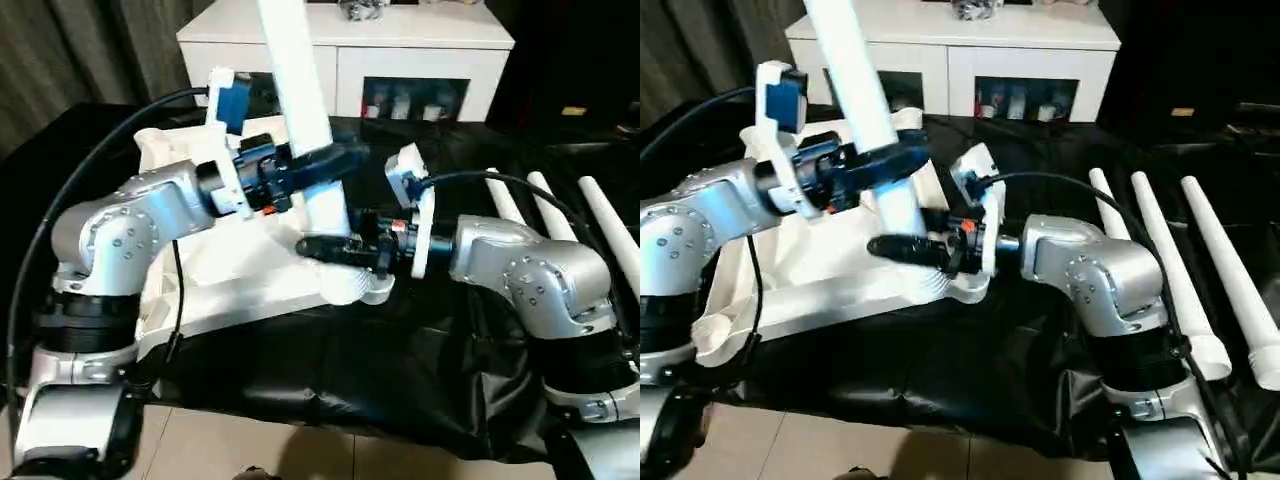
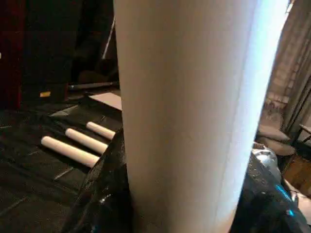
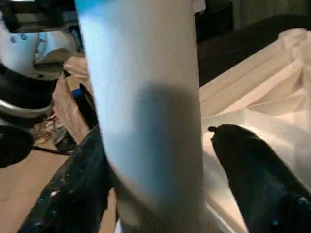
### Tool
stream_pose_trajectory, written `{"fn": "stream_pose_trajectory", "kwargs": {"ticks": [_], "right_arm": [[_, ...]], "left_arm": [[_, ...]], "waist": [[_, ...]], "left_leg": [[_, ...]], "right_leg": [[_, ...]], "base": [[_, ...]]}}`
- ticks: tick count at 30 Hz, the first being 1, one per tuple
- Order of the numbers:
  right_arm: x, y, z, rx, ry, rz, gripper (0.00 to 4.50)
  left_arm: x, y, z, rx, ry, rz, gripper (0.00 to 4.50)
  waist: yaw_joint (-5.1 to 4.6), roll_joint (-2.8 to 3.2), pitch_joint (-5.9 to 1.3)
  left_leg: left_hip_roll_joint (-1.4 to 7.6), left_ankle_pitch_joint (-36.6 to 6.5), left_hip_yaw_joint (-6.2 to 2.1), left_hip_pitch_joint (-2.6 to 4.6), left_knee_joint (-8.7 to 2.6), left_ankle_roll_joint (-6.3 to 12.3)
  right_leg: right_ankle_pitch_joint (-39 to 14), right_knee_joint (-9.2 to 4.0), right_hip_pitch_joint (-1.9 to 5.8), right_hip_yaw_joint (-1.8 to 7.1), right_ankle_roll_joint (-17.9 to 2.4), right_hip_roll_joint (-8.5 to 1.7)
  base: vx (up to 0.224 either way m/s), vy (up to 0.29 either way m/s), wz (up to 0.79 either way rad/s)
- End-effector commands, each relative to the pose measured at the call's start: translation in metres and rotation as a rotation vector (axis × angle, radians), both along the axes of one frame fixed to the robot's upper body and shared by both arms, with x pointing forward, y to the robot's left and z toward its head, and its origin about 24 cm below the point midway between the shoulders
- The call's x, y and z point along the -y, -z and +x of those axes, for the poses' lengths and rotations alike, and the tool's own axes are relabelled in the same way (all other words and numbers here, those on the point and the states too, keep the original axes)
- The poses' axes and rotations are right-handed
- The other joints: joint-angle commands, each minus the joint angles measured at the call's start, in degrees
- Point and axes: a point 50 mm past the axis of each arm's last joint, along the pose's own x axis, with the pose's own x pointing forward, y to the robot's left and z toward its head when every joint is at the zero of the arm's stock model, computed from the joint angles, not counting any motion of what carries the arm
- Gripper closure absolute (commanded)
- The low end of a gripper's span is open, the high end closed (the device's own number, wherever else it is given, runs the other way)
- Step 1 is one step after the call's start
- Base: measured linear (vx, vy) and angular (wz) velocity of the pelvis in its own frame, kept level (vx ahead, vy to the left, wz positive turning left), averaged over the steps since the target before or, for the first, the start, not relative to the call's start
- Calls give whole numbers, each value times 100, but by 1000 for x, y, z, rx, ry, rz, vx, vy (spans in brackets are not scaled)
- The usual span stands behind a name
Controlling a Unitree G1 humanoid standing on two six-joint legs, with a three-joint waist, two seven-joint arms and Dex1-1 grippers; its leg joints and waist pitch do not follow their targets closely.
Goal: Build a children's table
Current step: Pick table leg
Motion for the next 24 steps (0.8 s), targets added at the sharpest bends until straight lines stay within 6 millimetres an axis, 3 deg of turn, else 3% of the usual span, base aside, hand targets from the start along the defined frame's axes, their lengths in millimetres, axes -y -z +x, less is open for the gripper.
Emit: {"fn": "stream_pose_trajectory", "kwargs": {"ticks": [1, 12, 13, 15, 19, 24], "right_arm": [[3, 0, 0, -8, 6, -18, 172], [0, 0, -2, 12, 13, -15, 246], [0, 0, -2, 15, 17, -15, 248], [0, -1, 5, 65, 100, -31, 251], [-4, -2, 19, 161, 270, -75, 256], [-10, -1, 29, 194, 418, -84, 259]], "left_arm": [[-2, -11, -2, 52, 36, -25, 262], [0, -8, -1, 55, 41, -18, 262], [0, -8, 0, 53, 32, -14, 227], [-1, -2, 14, 6, -111, 31, 192], [-2, 9, 33, -67, -335, 84, 164], [1, 15, 44, -94, -543, 124, 124]], "waist": [[-8, 57, -439], [-5, 61, -441], [-2, 62, -441], [-2, 62, -442], [-17, 64, -442], [-21, 59, -460]], "left_leg": [[66, -1047, -16, 180, -405, -308], [65, -1096, -15, 185, -408, -341], [67, -1103, -18, 184, -410, -348], [66, -1101, -19, 187, -408, -363], [56, -1107, -26, 176, -408, -495], [50, -901, -36, 148, -395, -443]], "right_leg": [[13, -323, 266, 61, -1466, -111], [2, -323, 269, 61, -1470, -112], [-1, -322, 270, 61, -1469, -114], [0, -328, 268, 61, -1440, -114], [-143, -347, 273, 68, -1313, -128], [165, -333, 292, 63, -1260, -118]], "base": [[0, 0, 0], [0, 0, 0], [0, 0, 0], [0, 0, 0], [0, 0, 0], [0, 0, 0]]}}
